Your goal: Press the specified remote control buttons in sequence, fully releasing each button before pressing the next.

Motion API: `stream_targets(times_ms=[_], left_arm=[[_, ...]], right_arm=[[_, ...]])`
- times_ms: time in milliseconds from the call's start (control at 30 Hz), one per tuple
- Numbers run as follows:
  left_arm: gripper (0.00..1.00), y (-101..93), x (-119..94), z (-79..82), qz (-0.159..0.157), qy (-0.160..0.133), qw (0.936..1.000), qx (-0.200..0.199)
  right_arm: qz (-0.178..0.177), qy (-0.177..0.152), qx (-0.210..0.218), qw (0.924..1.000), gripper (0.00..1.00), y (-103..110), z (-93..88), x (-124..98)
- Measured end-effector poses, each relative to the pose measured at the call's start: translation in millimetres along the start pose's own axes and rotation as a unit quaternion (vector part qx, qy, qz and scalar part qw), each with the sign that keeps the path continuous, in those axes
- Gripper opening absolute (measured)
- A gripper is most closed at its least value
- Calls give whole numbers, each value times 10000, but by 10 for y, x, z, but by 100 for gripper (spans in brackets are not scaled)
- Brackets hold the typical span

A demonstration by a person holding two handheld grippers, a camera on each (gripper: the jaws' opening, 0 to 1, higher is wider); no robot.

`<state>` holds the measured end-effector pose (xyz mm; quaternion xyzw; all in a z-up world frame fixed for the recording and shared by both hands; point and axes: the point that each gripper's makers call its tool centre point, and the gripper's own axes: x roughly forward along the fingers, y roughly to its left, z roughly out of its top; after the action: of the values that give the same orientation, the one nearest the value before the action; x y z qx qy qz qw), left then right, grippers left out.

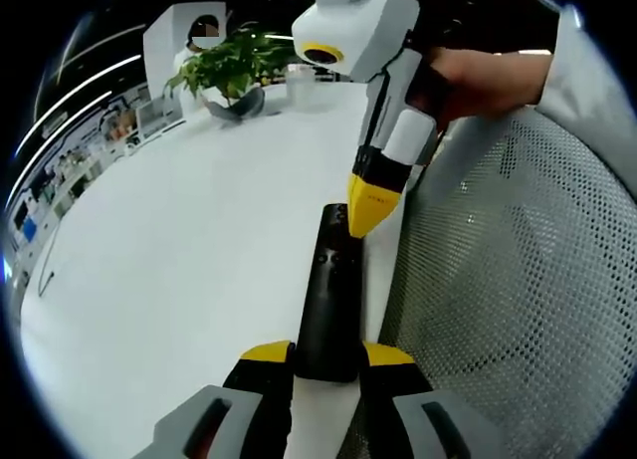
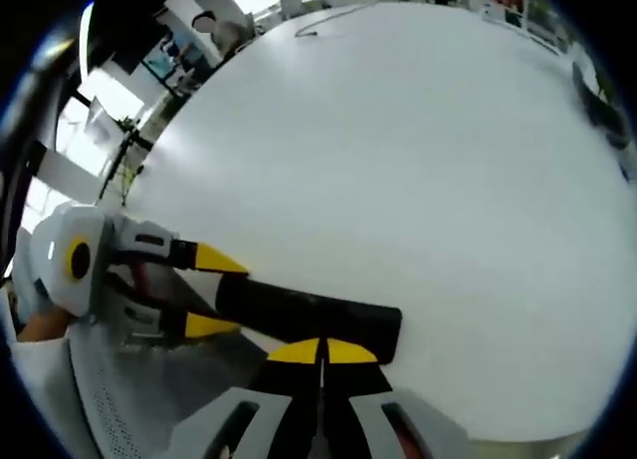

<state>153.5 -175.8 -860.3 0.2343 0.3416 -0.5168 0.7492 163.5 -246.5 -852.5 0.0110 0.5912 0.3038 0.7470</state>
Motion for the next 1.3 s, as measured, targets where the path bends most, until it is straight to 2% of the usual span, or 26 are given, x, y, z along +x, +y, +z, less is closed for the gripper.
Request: stream_targets(times_ms=[300, 433, 567, 667, 833, 1000, 1133, 1300], left_arm=[[25, -4, 2, 4, -17, -24, 10000, 20], [25, -3, 1, 3, -21, -42, 10000, 22], [25, -3, 1, 3, -32, -55, 10000, 25], [25, -1, 1, 4, -35, -70, 10000, 31], [25, -3, 2, 1, -40, -66, 10000, 30], [25, -9, 5, -1, -64, -67, 10000, 24], [25, -3, 6, 1, -63, -72, 9999, 35], [25, -3, 7, 2, -62, -67, 9999, 44]], right_arm=[[-33, -11, -11, 10000, 0, -6, 10, -2], [-24, -177, 28, 9998, 0, -16, 62, -54], [48, -43, 116, 9999, 0, -4, 13, -6], [-19, -45, -3, 10000, 0, -8, 24, 9], [-19, -35, 38, 10000, 0, -15, 16, 9], [-175, 73, -269, 9995, 0, -16, -9, 40], [-105, -18, -66, 9999, 0, -41, 0, 25], [-109, 0, -231, 9997, 0, -15, 2, 19]])
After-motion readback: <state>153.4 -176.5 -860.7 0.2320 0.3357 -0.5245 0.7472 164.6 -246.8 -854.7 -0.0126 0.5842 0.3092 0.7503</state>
